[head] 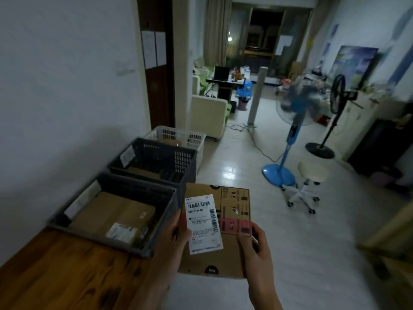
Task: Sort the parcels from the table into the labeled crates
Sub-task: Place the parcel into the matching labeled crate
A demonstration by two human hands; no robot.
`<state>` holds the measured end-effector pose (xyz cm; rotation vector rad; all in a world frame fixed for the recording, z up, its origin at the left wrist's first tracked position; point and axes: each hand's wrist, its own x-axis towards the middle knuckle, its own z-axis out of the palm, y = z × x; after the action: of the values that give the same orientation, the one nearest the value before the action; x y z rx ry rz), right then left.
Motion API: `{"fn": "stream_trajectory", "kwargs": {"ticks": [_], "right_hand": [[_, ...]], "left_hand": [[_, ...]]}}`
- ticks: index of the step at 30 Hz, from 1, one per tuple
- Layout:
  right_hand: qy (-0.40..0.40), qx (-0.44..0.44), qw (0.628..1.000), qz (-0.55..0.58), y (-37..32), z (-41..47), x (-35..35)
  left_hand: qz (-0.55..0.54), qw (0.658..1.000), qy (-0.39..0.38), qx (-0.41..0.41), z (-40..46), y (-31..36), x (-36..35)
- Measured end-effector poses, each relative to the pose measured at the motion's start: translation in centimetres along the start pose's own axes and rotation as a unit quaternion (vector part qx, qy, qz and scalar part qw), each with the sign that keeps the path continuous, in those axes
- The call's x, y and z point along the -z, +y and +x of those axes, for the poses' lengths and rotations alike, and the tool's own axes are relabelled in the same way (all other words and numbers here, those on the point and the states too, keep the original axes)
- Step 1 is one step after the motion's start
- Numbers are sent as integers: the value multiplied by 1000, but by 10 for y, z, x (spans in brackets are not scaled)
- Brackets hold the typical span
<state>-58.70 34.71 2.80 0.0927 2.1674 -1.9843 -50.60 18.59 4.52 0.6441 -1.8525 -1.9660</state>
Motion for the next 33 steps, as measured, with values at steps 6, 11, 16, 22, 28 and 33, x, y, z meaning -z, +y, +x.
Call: {"fn": "stream_trajectory", "kwargs": {"ticks": [6, 11, 16, 22, 28, 33], "right_hand": [[13, 14, 1000, 12, -43, 128, -19], [14, 23, 1000, -2, -60, 243, -41], [-15, 25, 1000, -5, -69, 380, -69], [-115, 66, 989, -64, -134, 557, -118], [-212, 112, 960, -143, -181, 699, -195], [-289, 130, 924, -212, -187, 813, -302]], "left_hand": [[14, 999, -33, 1, 145, 28, -39], [12, 999, -31, 6, 260, 25, -73], [37, 999, 0, 1, 381, 22, -107], [37, 994, 101, -12, 528, 47, -139], [19, 982, 188, -24, 654, 56, -139], [10, 961, 278, -15, 770, 30, -111]]}}
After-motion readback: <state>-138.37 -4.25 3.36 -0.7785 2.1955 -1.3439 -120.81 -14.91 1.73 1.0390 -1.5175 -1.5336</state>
